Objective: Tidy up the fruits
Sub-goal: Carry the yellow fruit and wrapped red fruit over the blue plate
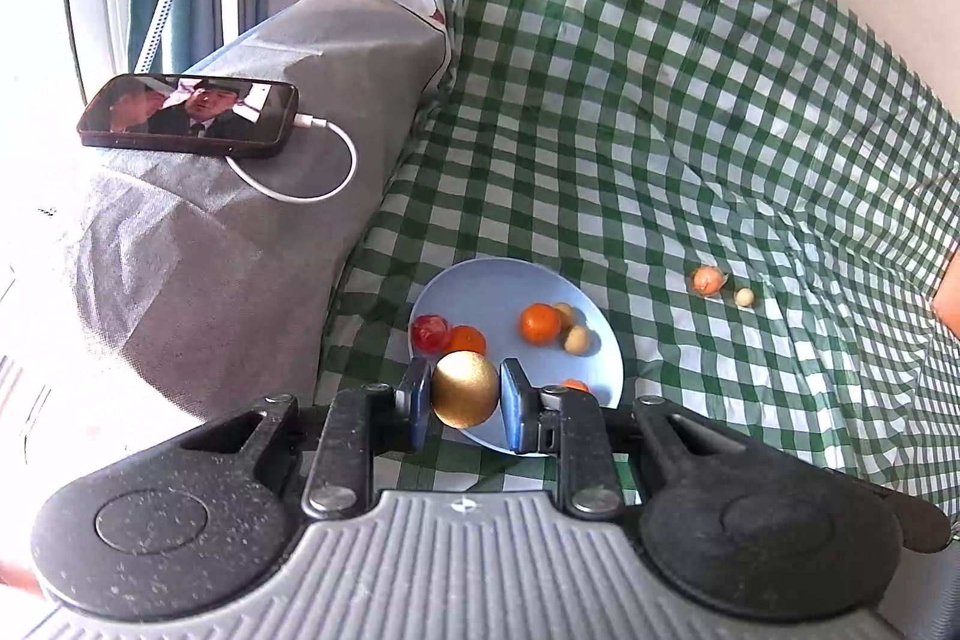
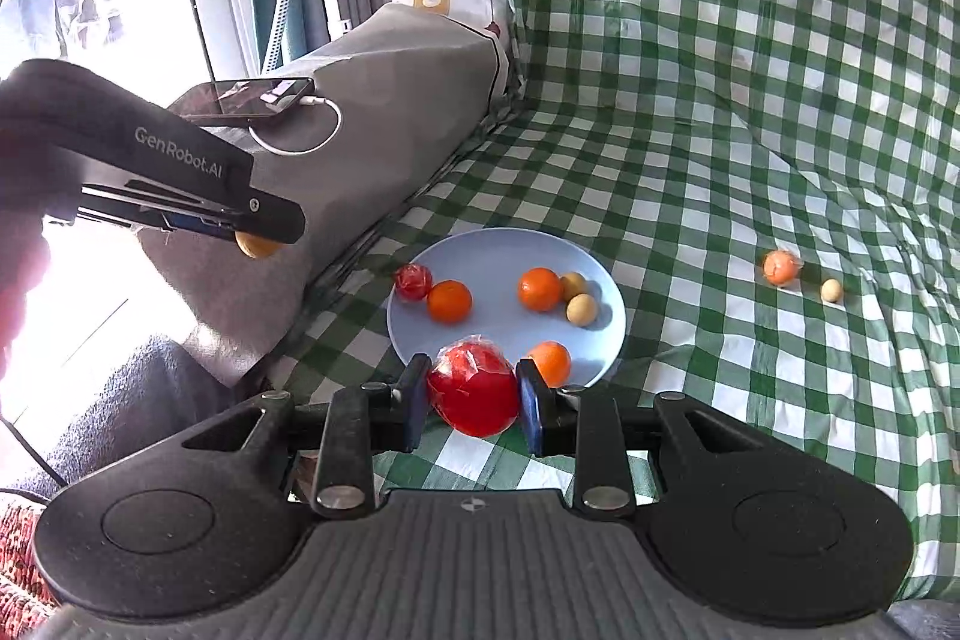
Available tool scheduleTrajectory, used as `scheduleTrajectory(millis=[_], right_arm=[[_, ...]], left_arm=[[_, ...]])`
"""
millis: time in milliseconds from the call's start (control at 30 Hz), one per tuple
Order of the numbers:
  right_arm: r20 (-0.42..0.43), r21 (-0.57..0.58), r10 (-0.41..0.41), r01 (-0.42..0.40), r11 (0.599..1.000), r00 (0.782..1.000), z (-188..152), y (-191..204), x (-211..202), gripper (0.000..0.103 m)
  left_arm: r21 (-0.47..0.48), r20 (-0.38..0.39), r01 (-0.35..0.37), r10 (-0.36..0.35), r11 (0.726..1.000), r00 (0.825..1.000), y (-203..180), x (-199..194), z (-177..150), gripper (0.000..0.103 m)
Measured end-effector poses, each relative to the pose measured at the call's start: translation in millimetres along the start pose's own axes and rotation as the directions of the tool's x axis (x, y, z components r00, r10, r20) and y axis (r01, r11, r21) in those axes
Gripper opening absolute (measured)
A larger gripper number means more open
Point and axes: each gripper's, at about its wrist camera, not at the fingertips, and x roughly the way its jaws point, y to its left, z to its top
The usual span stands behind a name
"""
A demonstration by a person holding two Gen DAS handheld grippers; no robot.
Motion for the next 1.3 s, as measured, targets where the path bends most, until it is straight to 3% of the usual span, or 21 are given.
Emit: scheduleTrajectory(millis=[833,1300], right_arm=[[-0.027,0.004,-0.034,0.034,0.999,0.999,13.2,-16.8,27.6,0.032],[-0.066,0.010,-0.064,0.065,0.998,0.996,27.6,-39.8,81.8,0.032]], left_arm=[[0.009,-0.017,0.031,-0.031,0.999,0.999,-3.0,31.4,12.5,0.027],[0.064,-0.100,0.004,0.002,0.998,0.995,-13.6,100.0,21.6,0.027]])
